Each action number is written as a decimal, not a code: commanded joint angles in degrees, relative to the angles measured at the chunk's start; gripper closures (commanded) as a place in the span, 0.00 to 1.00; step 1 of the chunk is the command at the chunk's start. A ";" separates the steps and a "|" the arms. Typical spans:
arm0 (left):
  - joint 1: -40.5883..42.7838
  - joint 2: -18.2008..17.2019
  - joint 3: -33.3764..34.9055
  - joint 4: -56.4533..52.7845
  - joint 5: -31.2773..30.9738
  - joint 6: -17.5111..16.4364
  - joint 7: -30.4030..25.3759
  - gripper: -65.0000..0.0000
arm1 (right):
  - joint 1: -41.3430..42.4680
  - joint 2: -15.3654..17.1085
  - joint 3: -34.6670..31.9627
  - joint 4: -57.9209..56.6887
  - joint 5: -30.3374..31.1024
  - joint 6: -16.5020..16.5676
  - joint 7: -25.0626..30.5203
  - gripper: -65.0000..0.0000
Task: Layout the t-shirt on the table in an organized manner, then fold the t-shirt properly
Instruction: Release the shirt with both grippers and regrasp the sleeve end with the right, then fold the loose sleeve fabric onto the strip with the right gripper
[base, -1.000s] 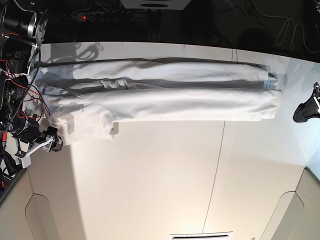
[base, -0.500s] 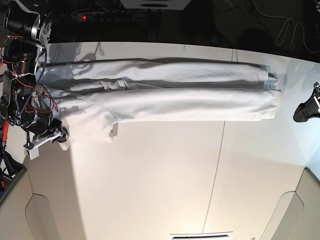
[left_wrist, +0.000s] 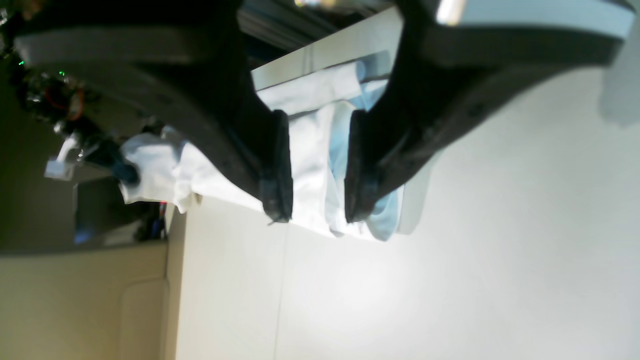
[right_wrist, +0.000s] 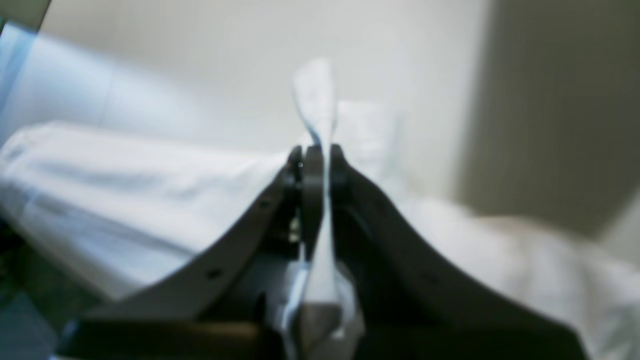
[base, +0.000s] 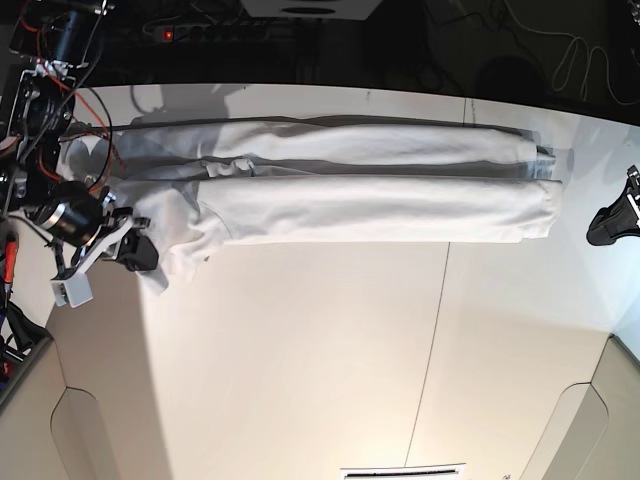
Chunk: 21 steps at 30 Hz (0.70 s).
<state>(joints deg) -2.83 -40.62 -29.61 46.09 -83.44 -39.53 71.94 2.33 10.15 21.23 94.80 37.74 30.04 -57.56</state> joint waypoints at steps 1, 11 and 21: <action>-0.83 -1.75 -0.35 0.72 -1.56 -0.47 -0.92 0.67 | -0.87 -0.26 0.07 2.80 2.05 0.46 1.14 1.00; -0.83 -1.75 -0.37 0.72 -1.56 -0.47 -1.03 0.67 | -9.60 -3.82 -0.57 5.31 6.23 1.79 1.14 1.00; -0.83 -0.72 -0.35 0.72 -1.56 -0.47 -1.05 0.67 | -11.58 -3.82 -10.84 5.25 4.39 2.34 -0.17 1.00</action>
<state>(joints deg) -2.85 -39.92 -29.61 46.09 -83.44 -39.48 71.50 -9.69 6.02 10.17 99.15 40.91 31.77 -58.33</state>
